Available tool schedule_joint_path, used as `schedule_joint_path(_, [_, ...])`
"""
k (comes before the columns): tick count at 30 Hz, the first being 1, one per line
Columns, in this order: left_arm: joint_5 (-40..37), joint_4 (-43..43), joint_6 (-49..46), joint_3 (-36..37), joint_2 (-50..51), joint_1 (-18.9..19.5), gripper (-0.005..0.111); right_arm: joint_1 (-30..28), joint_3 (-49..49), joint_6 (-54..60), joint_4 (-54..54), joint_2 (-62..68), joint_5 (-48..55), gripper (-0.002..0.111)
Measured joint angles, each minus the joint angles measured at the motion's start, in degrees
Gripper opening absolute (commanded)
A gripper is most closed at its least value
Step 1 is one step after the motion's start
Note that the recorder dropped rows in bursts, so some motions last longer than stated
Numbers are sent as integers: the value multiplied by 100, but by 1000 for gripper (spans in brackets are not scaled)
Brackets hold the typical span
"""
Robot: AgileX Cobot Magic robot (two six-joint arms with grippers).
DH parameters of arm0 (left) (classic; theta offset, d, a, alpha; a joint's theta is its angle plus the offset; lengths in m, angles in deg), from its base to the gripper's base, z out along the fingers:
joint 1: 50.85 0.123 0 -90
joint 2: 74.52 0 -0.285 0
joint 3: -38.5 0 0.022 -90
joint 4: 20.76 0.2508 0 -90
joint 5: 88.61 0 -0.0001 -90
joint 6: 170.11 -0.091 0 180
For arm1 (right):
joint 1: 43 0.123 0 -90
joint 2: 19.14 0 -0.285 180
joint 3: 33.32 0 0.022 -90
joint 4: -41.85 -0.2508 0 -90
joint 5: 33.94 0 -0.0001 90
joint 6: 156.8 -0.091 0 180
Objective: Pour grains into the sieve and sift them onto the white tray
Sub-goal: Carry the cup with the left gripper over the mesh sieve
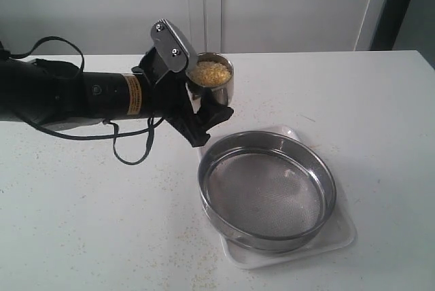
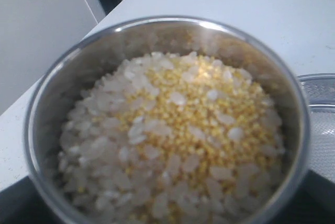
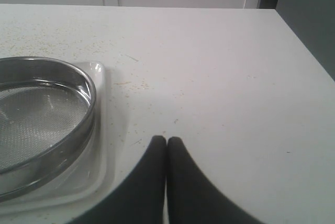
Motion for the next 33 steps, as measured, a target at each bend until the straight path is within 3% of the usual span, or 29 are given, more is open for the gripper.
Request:
schedule_joint_path(11, [-789,51,1,-286,161,-391,0,0,0,0,0,0,0,0])
schedule_joint_path(27, [-1406,414,-48,-299,171,-579,0,0,0,0,0,0,0,0])
schedule_joint_path(33, [-1840,538,-514,-299,171,-939,0,0,0,0,0,0,0,0])
